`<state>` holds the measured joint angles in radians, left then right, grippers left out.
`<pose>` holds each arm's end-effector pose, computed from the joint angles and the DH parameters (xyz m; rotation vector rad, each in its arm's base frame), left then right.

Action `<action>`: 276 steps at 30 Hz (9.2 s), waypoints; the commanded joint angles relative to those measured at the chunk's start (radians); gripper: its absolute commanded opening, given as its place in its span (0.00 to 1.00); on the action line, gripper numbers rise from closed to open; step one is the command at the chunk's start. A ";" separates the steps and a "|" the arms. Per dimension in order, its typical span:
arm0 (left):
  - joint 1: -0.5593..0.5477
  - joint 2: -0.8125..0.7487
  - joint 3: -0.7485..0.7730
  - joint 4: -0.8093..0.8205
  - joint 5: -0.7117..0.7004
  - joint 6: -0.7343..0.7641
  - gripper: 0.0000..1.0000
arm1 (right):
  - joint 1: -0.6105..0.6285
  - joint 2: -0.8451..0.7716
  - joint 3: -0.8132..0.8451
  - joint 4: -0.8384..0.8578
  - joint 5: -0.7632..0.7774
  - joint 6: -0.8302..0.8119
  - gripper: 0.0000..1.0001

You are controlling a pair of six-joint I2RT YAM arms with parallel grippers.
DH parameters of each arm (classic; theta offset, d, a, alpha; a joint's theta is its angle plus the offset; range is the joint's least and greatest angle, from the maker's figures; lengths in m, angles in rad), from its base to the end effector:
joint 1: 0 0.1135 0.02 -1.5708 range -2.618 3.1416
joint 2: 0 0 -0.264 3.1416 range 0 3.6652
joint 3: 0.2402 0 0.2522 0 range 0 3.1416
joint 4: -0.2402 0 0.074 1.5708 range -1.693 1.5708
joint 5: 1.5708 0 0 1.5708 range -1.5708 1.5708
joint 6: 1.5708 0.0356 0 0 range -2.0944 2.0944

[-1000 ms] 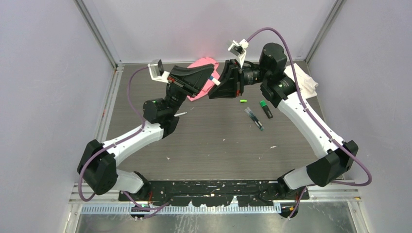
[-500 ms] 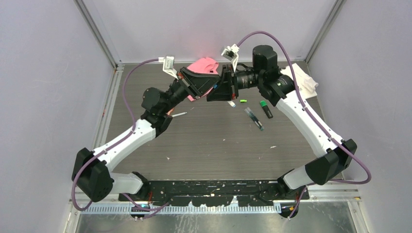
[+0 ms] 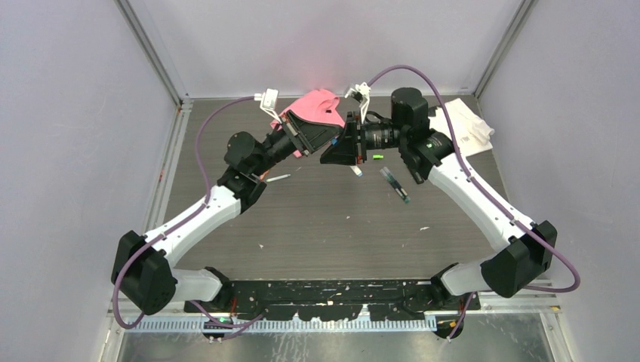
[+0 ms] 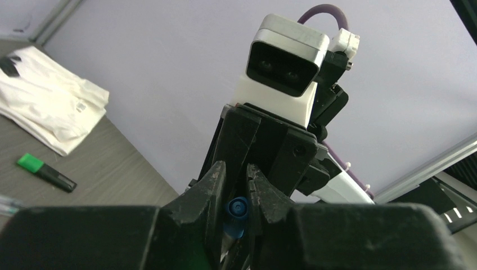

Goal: Insert the pens into the pen caps
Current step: Press the pen cap onto the pen, then place the pen at the center of the board.

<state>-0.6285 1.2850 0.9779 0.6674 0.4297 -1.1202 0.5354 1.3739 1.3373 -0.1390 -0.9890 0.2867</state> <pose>0.2313 -0.1865 0.3874 0.0871 1.4568 -1.7380 0.2493 0.1824 0.4070 -0.9894 1.6181 1.4331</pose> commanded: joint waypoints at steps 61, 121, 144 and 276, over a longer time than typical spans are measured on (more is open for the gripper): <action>-0.201 0.027 -0.119 0.344 -0.036 0.410 0.49 | -0.032 -0.122 -0.165 0.648 0.127 0.386 0.01; -0.143 -0.069 -0.110 0.227 -0.018 0.401 0.40 | -0.037 -0.168 -0.213 0.699 0.010 0.337 0.01; 0.064 -0.242 0.161 -0.270 0.083 0.301 1.00 | -0.045 -0.190 -0.254 0.643 0.011 0.309 0.01; 0.108 -0.344 -0.106 -0.391 -0.160 0.387 0.80 | -0.213 -0.123 -0.278 -0.253 0.296 -0.396 0.15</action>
<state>-0.5240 1.0000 0.9504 0.3832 0.4038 -0.8688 0.3637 1.2434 1.1259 -0.3923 -0.9195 -0.0589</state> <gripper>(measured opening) 0.791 0.232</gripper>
